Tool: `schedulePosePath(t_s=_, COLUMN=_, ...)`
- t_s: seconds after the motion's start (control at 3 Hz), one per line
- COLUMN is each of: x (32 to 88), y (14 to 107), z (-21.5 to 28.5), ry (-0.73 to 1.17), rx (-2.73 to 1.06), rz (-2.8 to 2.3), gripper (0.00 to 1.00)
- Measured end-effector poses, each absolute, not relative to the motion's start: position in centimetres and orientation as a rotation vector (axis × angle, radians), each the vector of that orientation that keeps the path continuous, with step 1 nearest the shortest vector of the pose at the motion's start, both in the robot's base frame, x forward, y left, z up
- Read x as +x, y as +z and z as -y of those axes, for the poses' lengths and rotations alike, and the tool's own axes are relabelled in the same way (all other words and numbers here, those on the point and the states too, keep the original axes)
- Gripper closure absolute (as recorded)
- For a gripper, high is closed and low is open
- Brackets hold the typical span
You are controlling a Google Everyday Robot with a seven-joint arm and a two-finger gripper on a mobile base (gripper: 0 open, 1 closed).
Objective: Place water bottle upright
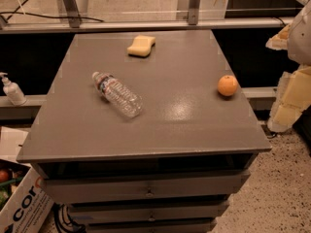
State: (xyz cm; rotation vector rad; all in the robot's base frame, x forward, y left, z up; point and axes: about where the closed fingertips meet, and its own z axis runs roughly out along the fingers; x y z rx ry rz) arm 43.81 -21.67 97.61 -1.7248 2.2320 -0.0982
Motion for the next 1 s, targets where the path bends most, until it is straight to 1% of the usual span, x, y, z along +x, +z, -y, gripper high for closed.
schedulePosePath(t_s=0.67, x=43.7, y=97.9, z=21.2, ry=-0.086, rx=-1.748, rz=-2.198, gripper=0.0)
schedulePosePath(t_s=1.0, x=42.9, y=97.5, z=15.4, ry=-0.04, rx=-1.881, rz=-2.072, gripper=0.0)
